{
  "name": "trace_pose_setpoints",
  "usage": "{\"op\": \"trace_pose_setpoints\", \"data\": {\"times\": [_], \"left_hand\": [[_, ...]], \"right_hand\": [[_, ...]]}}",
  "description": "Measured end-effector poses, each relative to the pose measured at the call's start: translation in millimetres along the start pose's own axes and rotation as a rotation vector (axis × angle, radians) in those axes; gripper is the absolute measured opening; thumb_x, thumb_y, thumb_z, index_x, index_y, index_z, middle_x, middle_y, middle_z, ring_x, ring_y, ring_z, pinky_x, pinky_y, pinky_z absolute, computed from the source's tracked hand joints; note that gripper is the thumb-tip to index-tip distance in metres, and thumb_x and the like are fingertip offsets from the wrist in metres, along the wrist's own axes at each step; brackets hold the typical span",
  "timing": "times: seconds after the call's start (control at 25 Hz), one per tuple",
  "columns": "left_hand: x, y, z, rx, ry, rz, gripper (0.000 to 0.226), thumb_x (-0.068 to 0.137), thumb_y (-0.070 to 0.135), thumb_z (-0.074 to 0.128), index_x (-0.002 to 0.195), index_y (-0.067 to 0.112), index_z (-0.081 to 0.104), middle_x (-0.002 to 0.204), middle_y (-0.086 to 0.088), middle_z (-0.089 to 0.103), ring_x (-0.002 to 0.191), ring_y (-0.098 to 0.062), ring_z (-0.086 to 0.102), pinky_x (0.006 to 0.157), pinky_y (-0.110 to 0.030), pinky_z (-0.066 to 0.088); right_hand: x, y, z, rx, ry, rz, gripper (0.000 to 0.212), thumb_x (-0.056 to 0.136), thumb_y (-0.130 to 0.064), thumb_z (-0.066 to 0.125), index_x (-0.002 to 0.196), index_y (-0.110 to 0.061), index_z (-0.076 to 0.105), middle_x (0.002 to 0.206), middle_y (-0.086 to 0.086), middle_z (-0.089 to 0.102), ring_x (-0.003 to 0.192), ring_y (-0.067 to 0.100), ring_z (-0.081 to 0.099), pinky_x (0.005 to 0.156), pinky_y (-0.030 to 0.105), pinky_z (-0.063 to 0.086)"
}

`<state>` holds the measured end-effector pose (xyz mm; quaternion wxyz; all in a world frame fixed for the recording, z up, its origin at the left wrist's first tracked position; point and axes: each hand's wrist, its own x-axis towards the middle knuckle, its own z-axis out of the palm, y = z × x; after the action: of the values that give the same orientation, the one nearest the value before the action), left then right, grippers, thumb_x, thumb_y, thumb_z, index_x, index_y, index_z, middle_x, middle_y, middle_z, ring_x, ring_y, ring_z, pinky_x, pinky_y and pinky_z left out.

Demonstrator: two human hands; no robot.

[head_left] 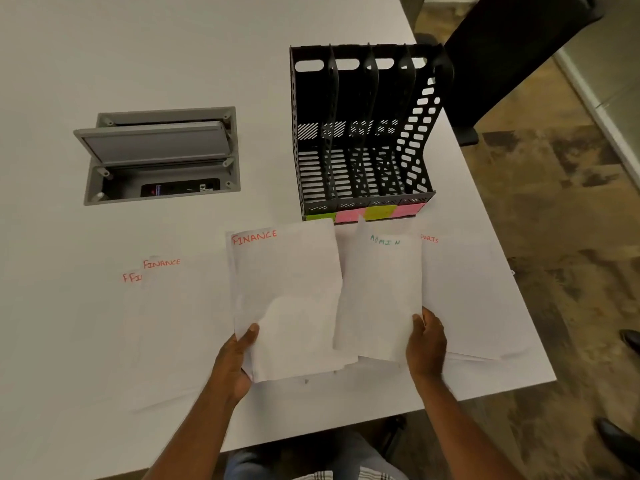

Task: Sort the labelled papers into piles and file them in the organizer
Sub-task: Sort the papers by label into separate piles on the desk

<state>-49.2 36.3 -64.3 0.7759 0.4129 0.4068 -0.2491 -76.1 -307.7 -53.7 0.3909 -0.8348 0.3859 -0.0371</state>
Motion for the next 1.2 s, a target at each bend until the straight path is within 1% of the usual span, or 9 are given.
{"op": "trace_pose_setpoints", "data": {"times": [0.2, 0.4, 0.52, 0.64, 0.76, 0.84, 0.96, 1.08, 1.2], "left_hand": [[-6.6, 14.7, -22.6, -0.034, 0.0, 0.027, 0.025, 0.095, 0.018, 0.062, 0.119, 0.016, 0.07, 0.117, -0.007, 0.075, 0.1, -0.022, 0.074, 0.073, -0.041, 0.063], [-10.1, 31.0, -38.7, -0.022, -0.03, 0.021, 0.024, 0.095, 0.017, 0.062, 0.118, 0.018, 0.07, 0.116, -0.006, 0.075, 0.099, -0.022, 0.075, 0.076, -0.045, 0.062], [-14.8, 37.5, -44.4, -0.027, -0.047, 0.018, 0.027, 0.094, 0.016, 0.063, 0.12, 0.016, 0.069, 0.118, -0.008, 0.075, 0.1, -0.023, 0.074, 0.08, -0.048, 0.061], [-23.9, 47.0, -55.1, -0.021, -0.077, 0.006, 0.032, 0.092, 0.015, 0.065, 0.123, 0.013, 0.068, 0.124, -0.012, 0.071, 0.109, -0.028, 0.071, 0.095, -0.055, 0.054], [-34.0, 60.3, -77.2, -0.038, -0.084, 0.001, 0.039, 0.089, 0.018, 0.067, 0.128, 0.012, 0.066, 0.129, -0.015, 0.068, 0.118, -0.033, 0.065, 0.105, -0.059, 0.045], [-41.1, 72.8, -101.0, -0.058, -0.055, 0.013, 0.04, 0.091, 0.022, 0.066, 0.13, 0.012, 0.064, 0.13, -0.016, 0.068, 0.12, -0.034, 0.063, 0.106, -0.058, 0.044], [-48.9, 86.7, -137.7, -0.094, -0.005, 0.016, 0.044, 0.092, 0.028, 0.067, 0.133, 0.014, 0.061, 0.13, -0.013, 0.068, 0.123, -0.035, 0.061, 0.105, -0.062, 0.043], [-58.4, 103.1, -175.0, -0.163, 0.003, 0.038, 0.048, 0.088, 0.031, 0.07, 0.134, 0.018, 0.061, 0.131, -0.011, 0.068, 0.124, -0.036, 0.06, 0.1, -0.067, 0.045], [-66.5, 117.1, -207.4, -0.249, -0.013, 0.082, 0.051, 0.088, 0.032, 0.069, 0.137, 0.02, 0.06, 0.135, -0.01, 0.065, 0.126, -0.034, 0.06, 0.096, -0.06, 0.051]], "right_hand": [[-10.8, 10.6, 11.4, -0.067, -0.083, 0.035, 0.04, 0.102, -0.014, 0.052, 0.141, -0.005, 0.049, 0.136, 0.019, 0.057, 0.127, 0.034, 0.052, 0.107, 0.044, 0.043], [-38.4, -15.1, 27.3, -0.101, 0.032, -0.009, 0.044, 0.093, -0.023, 0.066, 0.134, -0.016, 0.053, 0.132, 0.013, 0.055, 0.12, 0.033, 0.051, 0.098, 0.049, 0.048], [-78.4, -56.0, 54.3, 0.172, -0.254, 0.023, 0.016, 0.097, -0.041, 0.057, 0.111, -0.035, 0.06, 0.114, -0.004, 0.065, 0.105, 0.017, 0.063, 0.088, 0.033, 0.053], [-116.0, -87.5, 88.4, 0.188, -0.453, -0.006, 0.025, 0.086, -0.056, 0.066, 0.096, -0.033, 0.061, 0.091, -0.016, 0.07, 0.085, 0.0, 0.065, 0.071, 0.013, 0.05], [-134.3, -101.2, 115.4, 0.158, -0.406, -0.049, 0.038, 0.087, -0.042, 0.071, 0.073, -0.014, 0.051, 0.066, -0.01, 0.055, 0.058, 0.004, 0.049, 0.056, 0.019, 0.041], [-143.4, -111.0, 128.9, 0.136, -0.396, -0.104, 0.045, 0.092, -0.036, 0.068, 0.063, -0.018, 0.038, 0.057, -0.008, 0.038, 0.052, 0.004, 0.032, 0.051, 0.024, 0.031], [-150.1, -120.2, 142.1, 0.108, -0.318, -0.149, 0.033, 0.099, -0.029, 0.058, 0.068, -0.02, 0.052, 0.06, -0.011, 0.052, 0.057, 0.008, 0.046, 0.054, 0.022, 0.037], [-156.9, -127.7, 159.5, 0.089, -0.201, -0.123, 0.021, 0.102, -0.025, 0.05, 0.09, -0.016, 0.065, 0.083, -0.003, 0.068, 0.077, 0.018, 0.062, 0.066, 0.027, 0.042], [-173.4, -132.7, 183.6, 0.074, -0.209, -0.096, 0.022, 0.103, -0.024, 0.047, 0.1, -0.013, 0.066, 0.091, 0.001, 0.071, 0.084, 0.023, 0.064, 0.071, 0.028, 0.041]]}}
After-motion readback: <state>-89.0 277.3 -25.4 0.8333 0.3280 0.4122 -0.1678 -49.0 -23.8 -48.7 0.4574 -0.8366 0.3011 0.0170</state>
